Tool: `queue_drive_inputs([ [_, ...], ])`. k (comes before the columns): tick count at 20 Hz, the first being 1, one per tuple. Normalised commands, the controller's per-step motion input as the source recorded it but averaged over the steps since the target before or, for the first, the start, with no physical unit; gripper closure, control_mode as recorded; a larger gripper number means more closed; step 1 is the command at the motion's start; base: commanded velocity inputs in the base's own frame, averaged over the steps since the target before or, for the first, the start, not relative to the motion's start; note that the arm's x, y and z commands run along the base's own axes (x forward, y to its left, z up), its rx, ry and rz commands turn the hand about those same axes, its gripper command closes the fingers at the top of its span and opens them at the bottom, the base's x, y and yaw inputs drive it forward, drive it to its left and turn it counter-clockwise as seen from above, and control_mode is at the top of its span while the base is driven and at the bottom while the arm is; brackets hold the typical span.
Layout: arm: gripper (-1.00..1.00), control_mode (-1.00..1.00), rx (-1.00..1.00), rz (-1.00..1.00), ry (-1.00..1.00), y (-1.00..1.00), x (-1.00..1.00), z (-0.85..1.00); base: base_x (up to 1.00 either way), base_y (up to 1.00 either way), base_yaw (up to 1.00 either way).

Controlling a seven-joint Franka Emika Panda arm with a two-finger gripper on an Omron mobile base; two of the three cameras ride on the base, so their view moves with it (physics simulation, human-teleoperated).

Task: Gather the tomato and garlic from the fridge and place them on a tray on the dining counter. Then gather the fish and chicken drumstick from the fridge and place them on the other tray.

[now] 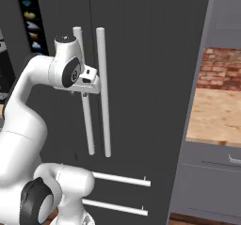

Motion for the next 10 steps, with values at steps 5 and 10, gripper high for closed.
queue_drive_inputs([
  [5, -1.00, 1.00, 0.00, 0.00, 0.00, 0.00, 0.00, 0.00, -0.01, 0.00, 0.00],
  [10, -1.00, 1.00, 0.00, 0.00, 0.00, 0.00, 0.00, 0.00, -0.31, 0.00, 0.00],
])
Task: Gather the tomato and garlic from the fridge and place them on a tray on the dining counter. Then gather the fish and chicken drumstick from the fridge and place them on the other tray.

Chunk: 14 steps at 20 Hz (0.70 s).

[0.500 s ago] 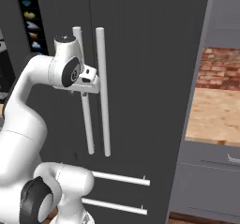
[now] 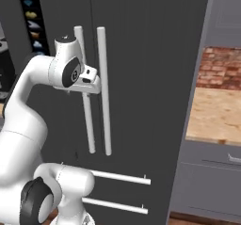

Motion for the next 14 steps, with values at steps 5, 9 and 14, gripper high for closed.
queue_drive_inputs([
  [5, -1.00, 1.00, 0.00, 0.00, 0.00, 0.00, 0.00, 0.00, -0.52, 0.00, -0.01],
  [9, -1.00, 1.00, 0.00, 0.00, 0.00, 0.00, 0.00, 0.00, -0.56, 0.00, -0.03],
  [14, -1.00, 1.00, 0.00, 0.00, 0.00, 0.00, 0.00, 0.00, -0.12, 0.01, -0.02],
])
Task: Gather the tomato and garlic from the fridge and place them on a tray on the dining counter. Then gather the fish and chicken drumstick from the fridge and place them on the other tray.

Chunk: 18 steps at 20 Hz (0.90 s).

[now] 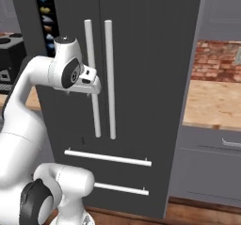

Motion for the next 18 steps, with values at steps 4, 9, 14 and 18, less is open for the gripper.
queue_drive_inputs([
  [4, -1.00, 1.00, 0.00, 0.00, 0.00, 0.00, 0.00, 0.00, -0.01, 0.07, -0.06],
  [9, -1.00, 1.00, 0.00, 0.00, 0.00, 0.00, 0.00, 0.00, -0.09, 0.02, -0.03],
  [14, -1.00, -1.00, 0.00, 0.00, -0.02, 0.00, 0.00, 0.00, 0.00, 0.00, 0.00],
  [18, -1.00, -1.00, 0.01, 0.04, -0.21, -0.27, -0.01, 0.00, 0.00, 0.00, 0.00],
])
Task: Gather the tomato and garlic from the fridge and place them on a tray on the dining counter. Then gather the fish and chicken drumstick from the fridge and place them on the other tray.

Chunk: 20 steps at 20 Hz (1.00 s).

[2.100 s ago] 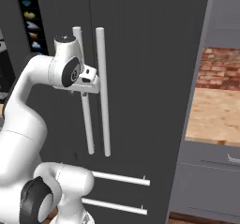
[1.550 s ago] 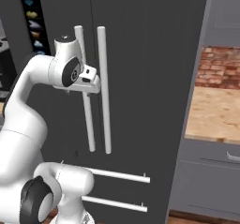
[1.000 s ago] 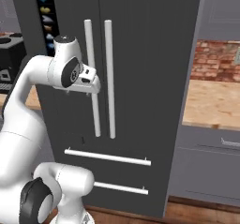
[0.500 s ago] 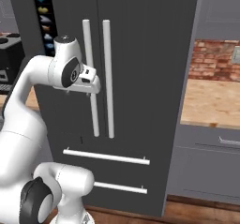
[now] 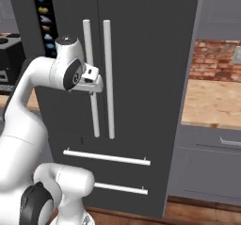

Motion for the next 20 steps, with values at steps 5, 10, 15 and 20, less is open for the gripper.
queue_drive_inputs([
  [5, -1.00, -1.00, 0.00, 0.04, -0.45, -0.18, -0.01, 0.01, 0.00, 0.00, 0.00],
  [10, -1.00, -1.00, 0.00, 0.00, -0.64, 0.01, -0.09, 0.14, 0.00, 0.00, 0.00],
  [15, -1.00, -1.00, 0.00, -0.03, -0.56, 0.06, -0.12, 0.27, 0.00, 0.00, 0.00],
  [20, -1.00, -1.00, 0.00, -0.10, -0.42, 0.14, 0.00, 0.20, 0.00, 0.00, 0.00],
])
